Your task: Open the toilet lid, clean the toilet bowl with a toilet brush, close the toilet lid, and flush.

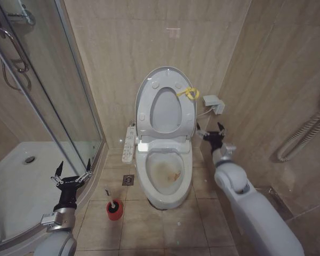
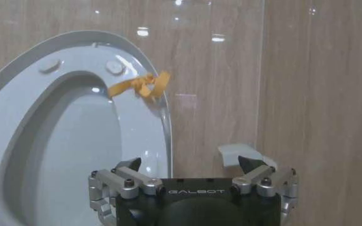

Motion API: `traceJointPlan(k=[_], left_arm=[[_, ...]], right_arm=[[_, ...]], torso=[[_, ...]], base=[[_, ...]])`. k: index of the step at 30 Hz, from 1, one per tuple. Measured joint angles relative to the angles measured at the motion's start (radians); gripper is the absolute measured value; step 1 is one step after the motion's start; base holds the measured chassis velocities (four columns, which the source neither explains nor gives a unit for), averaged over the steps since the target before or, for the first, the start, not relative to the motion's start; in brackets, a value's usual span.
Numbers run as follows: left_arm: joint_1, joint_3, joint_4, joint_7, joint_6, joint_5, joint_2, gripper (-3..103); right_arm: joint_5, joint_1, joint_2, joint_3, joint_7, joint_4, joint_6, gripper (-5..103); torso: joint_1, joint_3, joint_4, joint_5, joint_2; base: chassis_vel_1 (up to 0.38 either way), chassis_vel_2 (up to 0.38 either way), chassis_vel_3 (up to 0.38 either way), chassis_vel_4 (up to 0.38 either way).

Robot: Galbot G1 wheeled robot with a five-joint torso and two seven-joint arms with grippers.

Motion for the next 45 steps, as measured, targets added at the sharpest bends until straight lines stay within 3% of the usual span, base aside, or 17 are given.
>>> traceJointPlan(k=[13, 20, 45], left_arm=[[0.000, 0.000, 0.000, 0.000, 0.000, 0.000, 0.000, 100], [0.000, 0.000, 0.000, 0.000, 0.000, 0.000, 0.000, 100], [0.000, 0.000, 0.000, 0.000, 0.000, 0.000, 0.000, 100]], right_arm=[[-0.105, -0.226, 0.066, 0.102, 0.027, 0.089, 0.034, 100], [-0.142, -0.299, 0.087, 0.167, -0.012, 0.086, 0.100, 100], [-0.246, -0.371, 0.208, 0.178, -0.056, 0.092, 0.146, 100]], torso=[[0.000, 0.000, 0.0000, -0.0002, 0.000], [0.000, 0.000, 0.0001, -0.0002, 0.000], [0.000, 0.000, 0.0000, -0.0003, 0.000]], base=[[0.000, 0.000, 0.000, 0.000], [0.000, 0.000, 0.000, 0.000], [0.000, 0.000, 0.000, 0.000]])
